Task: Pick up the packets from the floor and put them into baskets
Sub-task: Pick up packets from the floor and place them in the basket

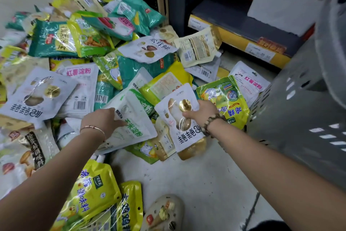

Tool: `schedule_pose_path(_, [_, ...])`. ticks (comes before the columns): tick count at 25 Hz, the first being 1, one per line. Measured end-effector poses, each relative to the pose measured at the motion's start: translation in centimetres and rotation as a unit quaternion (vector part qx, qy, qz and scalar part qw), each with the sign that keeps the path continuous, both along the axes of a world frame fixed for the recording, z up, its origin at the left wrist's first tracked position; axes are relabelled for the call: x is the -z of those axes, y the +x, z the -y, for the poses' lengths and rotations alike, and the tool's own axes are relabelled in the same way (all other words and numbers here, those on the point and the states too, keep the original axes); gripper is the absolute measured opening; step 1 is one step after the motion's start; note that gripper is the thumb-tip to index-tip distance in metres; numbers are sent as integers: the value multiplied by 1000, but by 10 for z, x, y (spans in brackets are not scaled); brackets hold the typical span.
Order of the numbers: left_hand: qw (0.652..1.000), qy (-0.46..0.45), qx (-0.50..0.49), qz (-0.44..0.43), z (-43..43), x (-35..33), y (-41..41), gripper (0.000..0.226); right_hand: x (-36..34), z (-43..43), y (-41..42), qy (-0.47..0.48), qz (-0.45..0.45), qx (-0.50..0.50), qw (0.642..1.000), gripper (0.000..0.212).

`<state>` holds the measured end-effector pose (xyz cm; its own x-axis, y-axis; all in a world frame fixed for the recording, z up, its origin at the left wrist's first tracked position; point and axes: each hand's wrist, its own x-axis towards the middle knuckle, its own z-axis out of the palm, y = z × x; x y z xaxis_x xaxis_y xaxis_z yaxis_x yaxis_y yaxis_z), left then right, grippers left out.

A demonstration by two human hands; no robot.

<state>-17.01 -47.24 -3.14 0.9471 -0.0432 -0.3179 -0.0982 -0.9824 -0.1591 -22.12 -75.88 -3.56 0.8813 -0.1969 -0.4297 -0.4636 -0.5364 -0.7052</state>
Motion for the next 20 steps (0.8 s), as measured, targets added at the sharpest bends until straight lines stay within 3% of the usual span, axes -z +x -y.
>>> schedule_pose_path(4, [985, -134, -86, 72, 12, -63, -9, 51, -56, -3, -17, -11, 115, 76, 990, 22])
schedule_pose_path(9, [939, -295, -134, 112, 36, -162, -14, 50, -140, -12, -49, -10, 269, 174, 947, 20])
schedule_pose_path(13, [884, -429, -135, 126, 63, -237, -28, 34, -216, 0, -60, 40, 326, 248, 911, 18])
schedule_pose_path(16, [823, -537, -130, 131, 96, -287, -37, 6, -262, 27, -72, 64, 355, 286, 888, 23])
schedule_pose_path(20, [799, -584, -87, 116, 156, -331, -43, 19, -299, 87, -104, 98, 379, 346, 853, 20])
